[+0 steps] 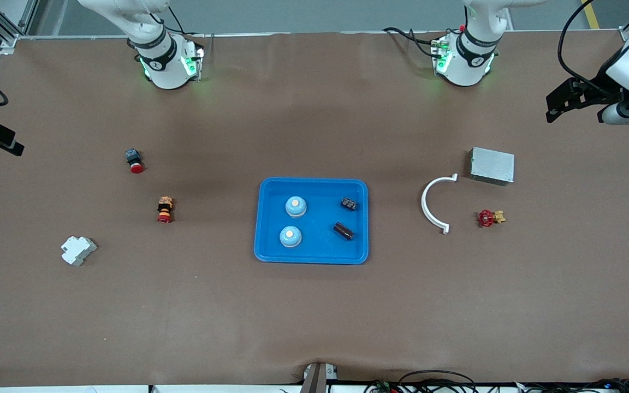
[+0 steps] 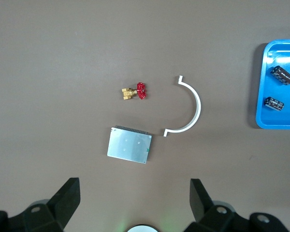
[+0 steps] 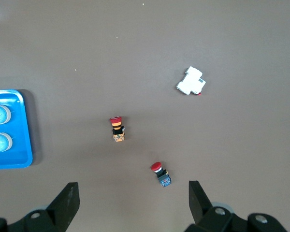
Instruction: Place electrolytic capacitor and blue bell in tray
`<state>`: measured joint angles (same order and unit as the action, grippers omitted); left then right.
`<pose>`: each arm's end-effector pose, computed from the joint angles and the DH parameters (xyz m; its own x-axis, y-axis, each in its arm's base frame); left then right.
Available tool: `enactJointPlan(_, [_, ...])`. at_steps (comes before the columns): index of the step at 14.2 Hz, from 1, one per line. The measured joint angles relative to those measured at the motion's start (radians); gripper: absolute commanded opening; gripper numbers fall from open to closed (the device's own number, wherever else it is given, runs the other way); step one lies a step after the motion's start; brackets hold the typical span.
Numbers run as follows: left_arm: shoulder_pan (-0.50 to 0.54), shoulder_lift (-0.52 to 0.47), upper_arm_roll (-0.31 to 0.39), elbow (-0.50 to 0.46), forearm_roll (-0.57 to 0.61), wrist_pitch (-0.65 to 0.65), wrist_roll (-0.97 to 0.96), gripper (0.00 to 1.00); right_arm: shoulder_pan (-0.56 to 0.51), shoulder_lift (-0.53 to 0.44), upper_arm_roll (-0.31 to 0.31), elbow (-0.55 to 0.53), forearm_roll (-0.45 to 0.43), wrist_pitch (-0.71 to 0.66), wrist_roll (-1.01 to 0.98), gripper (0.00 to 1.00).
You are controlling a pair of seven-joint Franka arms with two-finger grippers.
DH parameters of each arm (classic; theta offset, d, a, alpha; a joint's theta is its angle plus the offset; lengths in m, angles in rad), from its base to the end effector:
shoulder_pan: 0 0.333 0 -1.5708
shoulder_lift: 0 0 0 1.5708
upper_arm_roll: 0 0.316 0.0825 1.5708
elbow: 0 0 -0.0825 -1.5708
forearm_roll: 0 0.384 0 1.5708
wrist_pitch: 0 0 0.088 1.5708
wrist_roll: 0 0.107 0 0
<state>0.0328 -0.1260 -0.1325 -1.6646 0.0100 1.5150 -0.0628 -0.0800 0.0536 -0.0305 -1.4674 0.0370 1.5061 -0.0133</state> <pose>0.5062 -0.0541 0.6421 0.9991 -0.0349 -0.0230 -0.0355 -0.9990 -0.0281 0.5622 -0.0577 0.6374 0.9954 -0.0946 -0.0144 -0.0951 -0.9948 -0.0355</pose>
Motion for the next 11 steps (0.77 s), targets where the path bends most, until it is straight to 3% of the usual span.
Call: enactJointPlan(11, [-0.004,0.0,-0.011,0.025,0.0,0.002,0.0,1.0,-0.001,0.0,-0.001,-0.018,0.0,0.013,0.0,1.0])
